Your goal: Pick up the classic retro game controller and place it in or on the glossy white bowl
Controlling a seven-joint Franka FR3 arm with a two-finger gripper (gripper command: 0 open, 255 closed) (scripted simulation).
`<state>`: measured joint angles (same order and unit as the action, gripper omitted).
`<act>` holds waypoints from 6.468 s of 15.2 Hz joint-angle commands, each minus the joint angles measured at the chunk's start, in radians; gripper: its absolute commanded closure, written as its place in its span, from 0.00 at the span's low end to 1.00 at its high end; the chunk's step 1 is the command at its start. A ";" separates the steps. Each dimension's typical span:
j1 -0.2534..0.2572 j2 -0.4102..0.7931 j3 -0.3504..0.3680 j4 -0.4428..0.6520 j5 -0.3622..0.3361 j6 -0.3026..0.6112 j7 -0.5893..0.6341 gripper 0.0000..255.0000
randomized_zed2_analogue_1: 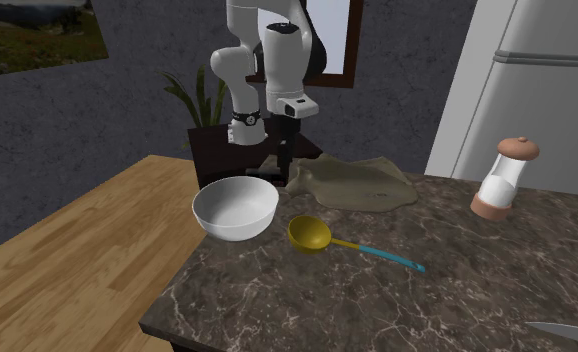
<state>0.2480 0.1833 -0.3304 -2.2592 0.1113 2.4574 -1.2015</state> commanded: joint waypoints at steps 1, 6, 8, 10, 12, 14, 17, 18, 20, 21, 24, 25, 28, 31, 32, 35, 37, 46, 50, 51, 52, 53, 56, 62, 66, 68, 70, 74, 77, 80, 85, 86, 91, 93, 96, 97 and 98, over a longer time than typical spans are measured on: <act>-0.001 0.004 0.001 -0.003 0.003 0.007 -0.002 0.00; -0.001 0.004 0.001 -0.003 0.003 0.007 -0.003 0.00; -0.001 0.004 0.001 -0.003 0.003 0.007 -0.003 1.00; -0.001 0.004 0.001 -0.003 0.003 0.007 -0.002 1.00; -0.002 0.006 0.001 -0.001 0.004 0.008 -0.005 1.00; -0.002 0.007 0.000 0.000 0.004 0.007 -0.005 1.00; 0.001 -0.006 -0.001 -0.001 -0.003 -0.005 0.002 1.00; 0.002 -0.017 -0.003 0.002 -0.010 -0.017 0.007 1.00; 0.004 -0.037 -0.006 0.008 -0.022 -0.042 0.015 1.00; 0.005 -0.047 -0.008 0.011 -0.027 -0.054 0.019 1.00; 0.006 -0.048 -0.007 0.009 -0.028 -0.053 0.021 0.00; -0.006 -0.046 -0.016 0.000 -0.027 -0.047 0.006 0.00; -0.042 -0.035 -0.044 -0.024 -0.026 -0.029 -0.042 0.00; -0.052 -0.010 -0.046 -0.033 -0.011 -0.001 -0.061 0.00; -0.053 0.001 -0.044 -0.034 -0.004 0.011 -0.066 0.00; -0.059 0.036 -0.035 -0.039 0.020 0.047 -0.083 0.00; -0.062 0.054 -0.030 -0.040 0.033 0.066 -0.091 0.00; -0.062 0.054 -0.030 -0.040 0.032 0.066 -0.091 1.00; -0.063 0.054 -0.030 -0.041 0.032 0.065 -0.092 1.00; -0.063 0.054 -0.030 -0.040 0.032 0.065 -0.091 1.00; -0.063 0.054 -0.030 -0.040 0.032 0.065 -0.091 1.00; -0.062 0.054 -0.030 -0.040 0.032 0.065 -0.091 1.00; -0.058 0.031 -0.037 -0.038 0.017 0.042 -0.080 1.00; -0.048 -0.036 -0.051 -0.026 -0.028 -0.031 -0.049 1.00; -0.043 -0.077 -0.057 -0.013 -0.053 -0.082 -0.031 1.00; -0.042 -0.097 -0.059 -0.005 -0.065 -0.107 -0.023 1.00; -0.041 -0.115 -0.060 0.003 -0.076 -0.133 -0.015 1.00; -0.039 -0.150 -0.062 0.024 -0.095 -0.185 -0.002 1.00; -0.038 -0.174 -0.061 0.041 -0.107 -0.225 0.007 1.00; -0.037 -0.196 -0.061 0.060 -0.117 -0.264 0.014 1.00; -0.052 -0.141 -0.076 0.156 -0.091 -0.310 -0.030 1.00; -0.061 -0.107 -0.083 0.199 -0.074 -0.321 -0.054 1.00; -0.124 0.075 -0.101 0.434 0.011 -0.394 -0.161 1.00; -0.158 0.151 -0.101 0.540 0.043 -0.432 -0.196 1.00; -0.223 0.285 -0.096 0.740 0.092 -0.508 -0.244 1.00; -0.223 0.288 -0.094 0.731 0.094 -0.496 -0.245 1.00; -0.224 0.292 -0.092 0.723 0.095 -0.484 -0.246 1.00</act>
<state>0.0325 0.4559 -0.4250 -1.5521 0.1989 1.9705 -1.4401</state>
